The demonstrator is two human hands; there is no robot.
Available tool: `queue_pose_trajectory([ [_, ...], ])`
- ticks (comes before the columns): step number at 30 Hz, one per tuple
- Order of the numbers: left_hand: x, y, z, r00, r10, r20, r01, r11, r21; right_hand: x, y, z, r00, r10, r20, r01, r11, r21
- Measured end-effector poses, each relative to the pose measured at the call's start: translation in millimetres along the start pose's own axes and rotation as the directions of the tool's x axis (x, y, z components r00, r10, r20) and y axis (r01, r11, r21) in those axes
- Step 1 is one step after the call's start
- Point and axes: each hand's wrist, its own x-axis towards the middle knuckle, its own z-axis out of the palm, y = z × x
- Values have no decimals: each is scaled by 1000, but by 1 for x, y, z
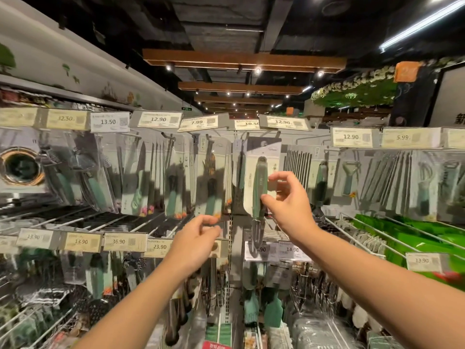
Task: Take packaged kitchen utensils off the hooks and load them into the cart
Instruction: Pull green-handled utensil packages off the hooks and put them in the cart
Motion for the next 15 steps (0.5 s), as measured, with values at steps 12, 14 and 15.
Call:
queue_pose_trajectory([
  [12,16,-3,-21,992,128,12,-123,921,370,24,-17,15,999,-37,25,41,987,-157],
  [14,19,-3,-23,987,156,22,-148,864,481,28,-18,19,999,-37,24,41,974,-225],
  [15,21,-3,-24,985,171,30,-160,831,532,30,-18,21,999,-30,25,36,968,-249],
])
